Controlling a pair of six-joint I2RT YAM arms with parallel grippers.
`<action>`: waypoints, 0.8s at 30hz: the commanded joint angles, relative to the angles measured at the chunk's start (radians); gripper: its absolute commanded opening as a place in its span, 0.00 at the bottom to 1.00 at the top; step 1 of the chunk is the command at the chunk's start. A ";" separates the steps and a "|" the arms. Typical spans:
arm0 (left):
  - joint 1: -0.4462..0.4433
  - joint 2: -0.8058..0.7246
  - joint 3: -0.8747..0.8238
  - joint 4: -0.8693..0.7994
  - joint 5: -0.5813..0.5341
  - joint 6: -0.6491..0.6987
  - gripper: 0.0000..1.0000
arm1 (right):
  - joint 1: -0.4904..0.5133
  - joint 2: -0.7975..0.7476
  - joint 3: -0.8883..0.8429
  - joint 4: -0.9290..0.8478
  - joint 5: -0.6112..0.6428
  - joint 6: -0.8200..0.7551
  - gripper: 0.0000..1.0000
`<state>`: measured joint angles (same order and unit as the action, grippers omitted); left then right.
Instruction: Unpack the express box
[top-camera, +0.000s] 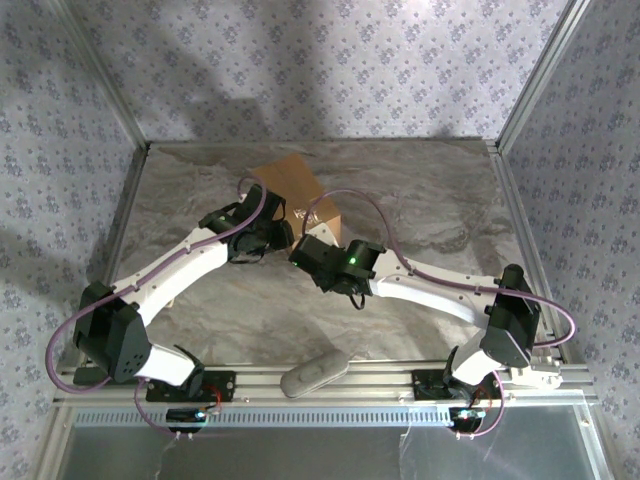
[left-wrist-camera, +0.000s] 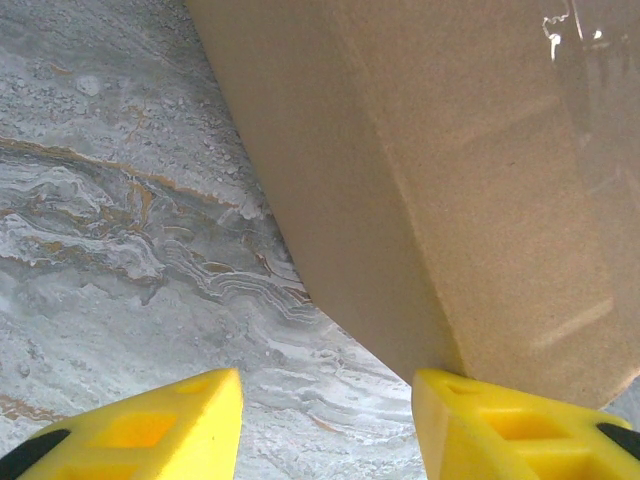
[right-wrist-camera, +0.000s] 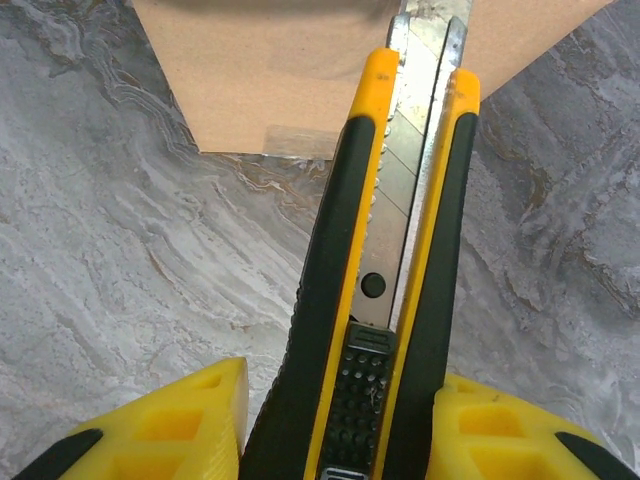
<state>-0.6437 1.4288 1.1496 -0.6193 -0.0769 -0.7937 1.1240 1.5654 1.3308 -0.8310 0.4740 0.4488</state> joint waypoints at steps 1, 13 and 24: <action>-0.060 0.019 0.063 0.279 0.140 0.016 0.51 | 0.104 0.018 0.030 0.169 -0.370 -0.177 0.00; -0.061 -0.053 0.056 0.204 0.126 0.031 0.51 | 0.020 -0.076 -0.061 0.138 -0.300 -0.177 0.00; -0.059 -0.144 0.044 0.097 0.066 0.061 0.52 | -0.042 -0.168 -0.169 0.158 -0.291 -0.221 0.00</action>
<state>-0.6754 1.3293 1.1496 -0.6567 -0.0727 -0.7532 1.0576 1.4181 1.1893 -0.7601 0.3767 0.3649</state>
